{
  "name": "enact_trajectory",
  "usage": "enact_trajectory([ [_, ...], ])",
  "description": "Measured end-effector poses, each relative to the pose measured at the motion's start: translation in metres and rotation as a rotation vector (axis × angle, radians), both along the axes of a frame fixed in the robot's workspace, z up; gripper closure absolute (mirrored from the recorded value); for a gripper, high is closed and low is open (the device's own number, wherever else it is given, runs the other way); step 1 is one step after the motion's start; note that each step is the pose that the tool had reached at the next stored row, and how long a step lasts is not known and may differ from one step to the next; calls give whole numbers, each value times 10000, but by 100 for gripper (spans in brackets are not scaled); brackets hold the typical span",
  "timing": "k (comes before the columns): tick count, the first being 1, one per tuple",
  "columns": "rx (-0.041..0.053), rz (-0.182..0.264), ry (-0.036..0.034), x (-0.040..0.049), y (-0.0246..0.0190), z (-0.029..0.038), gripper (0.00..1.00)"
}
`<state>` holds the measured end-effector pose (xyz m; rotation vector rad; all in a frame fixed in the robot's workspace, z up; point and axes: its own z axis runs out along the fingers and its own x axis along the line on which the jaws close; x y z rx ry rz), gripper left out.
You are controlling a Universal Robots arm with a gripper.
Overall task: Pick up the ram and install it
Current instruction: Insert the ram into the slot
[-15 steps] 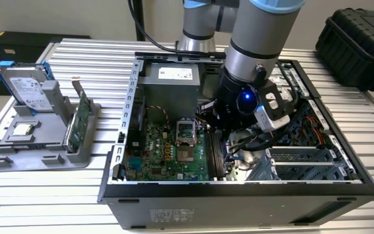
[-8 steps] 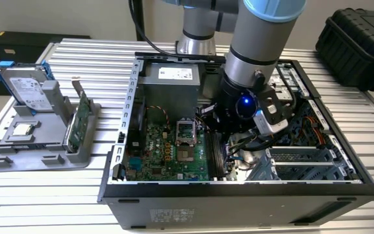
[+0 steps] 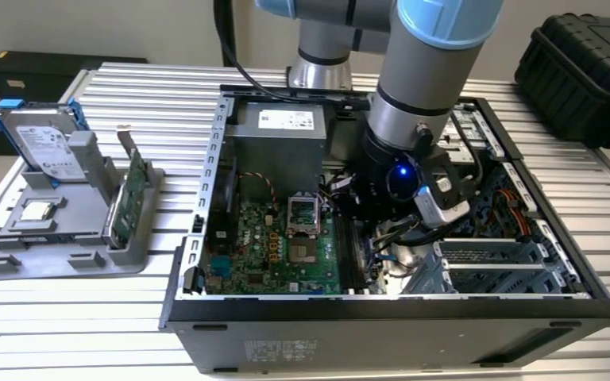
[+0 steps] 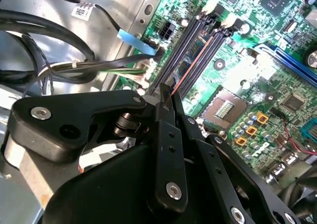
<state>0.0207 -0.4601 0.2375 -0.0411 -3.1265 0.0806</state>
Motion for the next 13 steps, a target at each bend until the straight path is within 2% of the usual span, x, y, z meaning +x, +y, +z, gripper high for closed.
enact_trajectory([
  [6, -1, -1, 0, 15, -11, -35, 100],
  [13, 0, -1, 0, 15, -95, -41, 100],
])
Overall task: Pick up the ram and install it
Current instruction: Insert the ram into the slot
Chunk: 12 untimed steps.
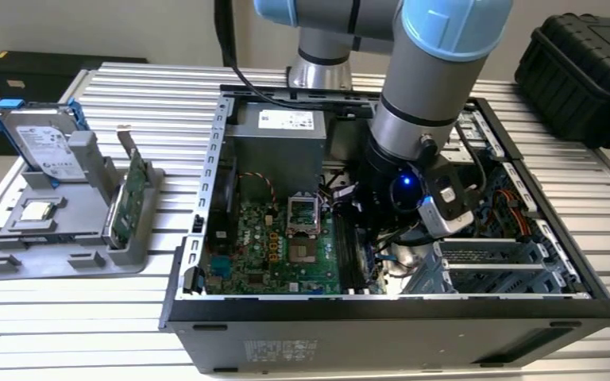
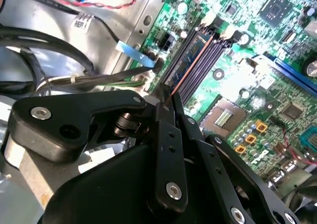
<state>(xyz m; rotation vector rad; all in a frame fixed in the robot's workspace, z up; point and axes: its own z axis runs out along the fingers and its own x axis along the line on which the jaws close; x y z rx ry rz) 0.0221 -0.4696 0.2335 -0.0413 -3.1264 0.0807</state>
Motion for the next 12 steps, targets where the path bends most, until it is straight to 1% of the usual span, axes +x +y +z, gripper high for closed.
enact_trajectory([
  [3, 1, 1, 0, -6, -12, -10, 100],
  [12, -3, 2, 0, -25, -13, -51, 100],
])
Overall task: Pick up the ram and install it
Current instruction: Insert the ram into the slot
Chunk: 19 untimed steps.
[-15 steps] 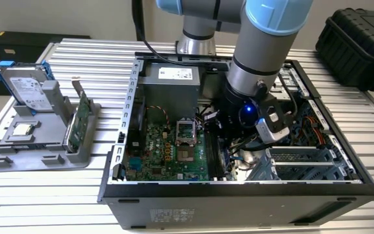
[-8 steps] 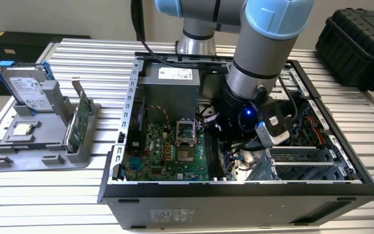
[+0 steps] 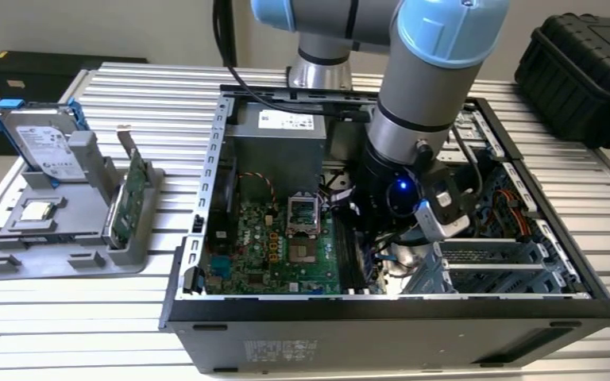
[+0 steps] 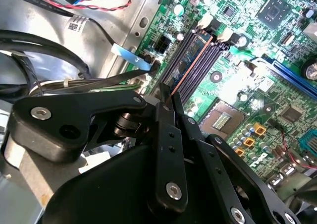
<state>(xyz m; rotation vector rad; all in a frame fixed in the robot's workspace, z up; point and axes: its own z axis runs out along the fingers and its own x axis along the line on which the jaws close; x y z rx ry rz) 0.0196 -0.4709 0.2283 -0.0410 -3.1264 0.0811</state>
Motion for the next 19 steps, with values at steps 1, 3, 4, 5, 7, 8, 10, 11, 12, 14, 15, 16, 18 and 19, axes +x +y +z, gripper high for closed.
enact_trajectory([
  [1, -1, 0, 0, 0, 0, -5, 100],
  [3, 0, -1, 0, -2, 0, -18, 100],
  [4, -1, -1, 0, -4, 0, -22, 100],
  [5, -4, 0, 1, -5, -1, -22, 100],
  [7, -2, -1, 1, -8, 0, -25, 100],
  [8, -1, -1, 0, -11, 0, -26, 100],
  [10, -1, 0, 0, -13, 0, -26, 100],
  [11, 1, 0, 0, -14, 0, -29, 100],
  [12, 2, 0, -1, -15, 0, -33, 100],
  [14, -2, -1, 1, -17, 0, -33, 100],
  [15, -2, -1, 0, -19, 0, -34, 100],
  [16, -1, -2, 1, -22, 0, -35, 100],
  [18, -1, 0, 0, -22, 0, -37, 100],
  [19, 4, 0, -1, -22, 0, -42, 100],
])
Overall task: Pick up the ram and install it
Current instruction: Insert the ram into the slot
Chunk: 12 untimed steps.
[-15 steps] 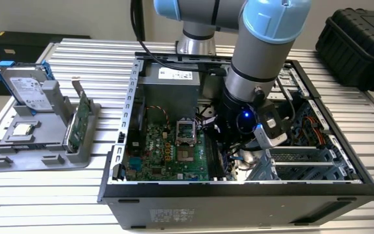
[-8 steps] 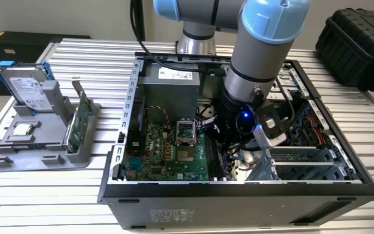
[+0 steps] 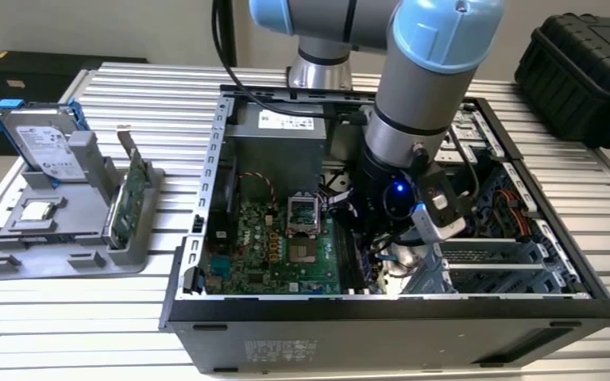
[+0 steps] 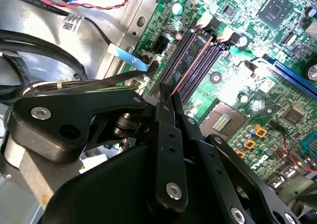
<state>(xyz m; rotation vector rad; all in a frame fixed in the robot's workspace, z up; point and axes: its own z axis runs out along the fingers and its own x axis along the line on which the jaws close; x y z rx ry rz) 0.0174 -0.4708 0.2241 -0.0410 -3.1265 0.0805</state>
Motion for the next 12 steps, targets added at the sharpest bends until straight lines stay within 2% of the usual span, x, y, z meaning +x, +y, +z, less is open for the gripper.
enact_trajectory([
  [12, -5, -1, 7, -1, 0, -17, 100],
])
